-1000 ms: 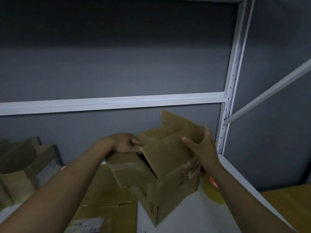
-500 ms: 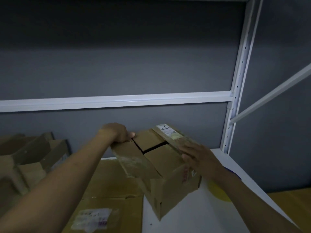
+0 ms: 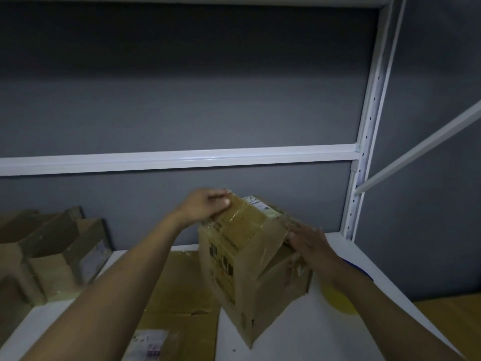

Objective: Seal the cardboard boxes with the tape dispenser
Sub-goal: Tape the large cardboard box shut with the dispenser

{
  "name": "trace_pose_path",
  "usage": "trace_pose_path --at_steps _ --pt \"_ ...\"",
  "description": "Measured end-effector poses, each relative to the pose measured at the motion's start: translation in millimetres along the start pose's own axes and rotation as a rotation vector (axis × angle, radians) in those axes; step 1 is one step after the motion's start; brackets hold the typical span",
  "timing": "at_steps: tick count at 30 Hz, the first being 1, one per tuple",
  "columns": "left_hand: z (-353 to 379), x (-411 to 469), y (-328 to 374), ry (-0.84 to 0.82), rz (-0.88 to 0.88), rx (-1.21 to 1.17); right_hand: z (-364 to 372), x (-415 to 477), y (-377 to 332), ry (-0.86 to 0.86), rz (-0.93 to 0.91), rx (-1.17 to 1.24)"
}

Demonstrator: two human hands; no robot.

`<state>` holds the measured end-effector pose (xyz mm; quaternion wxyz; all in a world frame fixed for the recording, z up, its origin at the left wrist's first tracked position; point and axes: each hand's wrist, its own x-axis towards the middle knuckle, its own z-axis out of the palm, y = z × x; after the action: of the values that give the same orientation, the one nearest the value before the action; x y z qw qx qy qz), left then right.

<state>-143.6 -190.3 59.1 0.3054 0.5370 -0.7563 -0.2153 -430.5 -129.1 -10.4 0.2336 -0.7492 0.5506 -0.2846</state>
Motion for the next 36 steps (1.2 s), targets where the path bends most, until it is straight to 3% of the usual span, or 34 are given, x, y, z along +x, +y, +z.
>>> trace_pose_path --at_steps 3,6,8,12,16,19,22,25,30,36 --pt "13.7 8.6 -12.8 -0.028 0.004 0.282 -2.9 -5.2 -0.1 -0.037 0.058 0.154" --pt "22.4 10.1 -18.7 -0.130 -0.109 0.107 1.7 2.4 -3.3 0.043 0.220 0.126" --pt "28.6 9.3 -24.8 -0.140 -0.159 0.127 11.5 -2.2 -0.7 0.052 0.264 -0.004" --pt "39.4 5.7 -21.7 -0.018 -0.202 0.269 24.2 -15.7 1.5 0.142 0.269 0.301" --pt "48.2 -6.1 -9.5 0.119 -0.195 0.300 3.4 4.4 -4.1 0.241 0.245 0.144" --pt "65.5 -21.8 1.2 0.247 -0.207 0.279 -15.8 18.4 -3.8 0.197 0.216 0.078" --pt "78.9 -32.4 7.5 0.260 -0.219 0.354 -22.8 28.2 2.5 0.128 0.183 -0.019" --pt "78.1 -27.3 -2.5 0.249 -0.184 0.190 -21.0 34.8 9.4 0.086 0.127 -0.118" --pt "75.1 -6.7 -15.4 -0.051 -0.038 -0.005 -23.8 46.0 9.2 0.108 0.148 -0.099" --pt "95.7 8.6 -16.4 0.034 -0.080 -0.004 -32.4 56.8 22.1 0.158 0.166 -0.089"
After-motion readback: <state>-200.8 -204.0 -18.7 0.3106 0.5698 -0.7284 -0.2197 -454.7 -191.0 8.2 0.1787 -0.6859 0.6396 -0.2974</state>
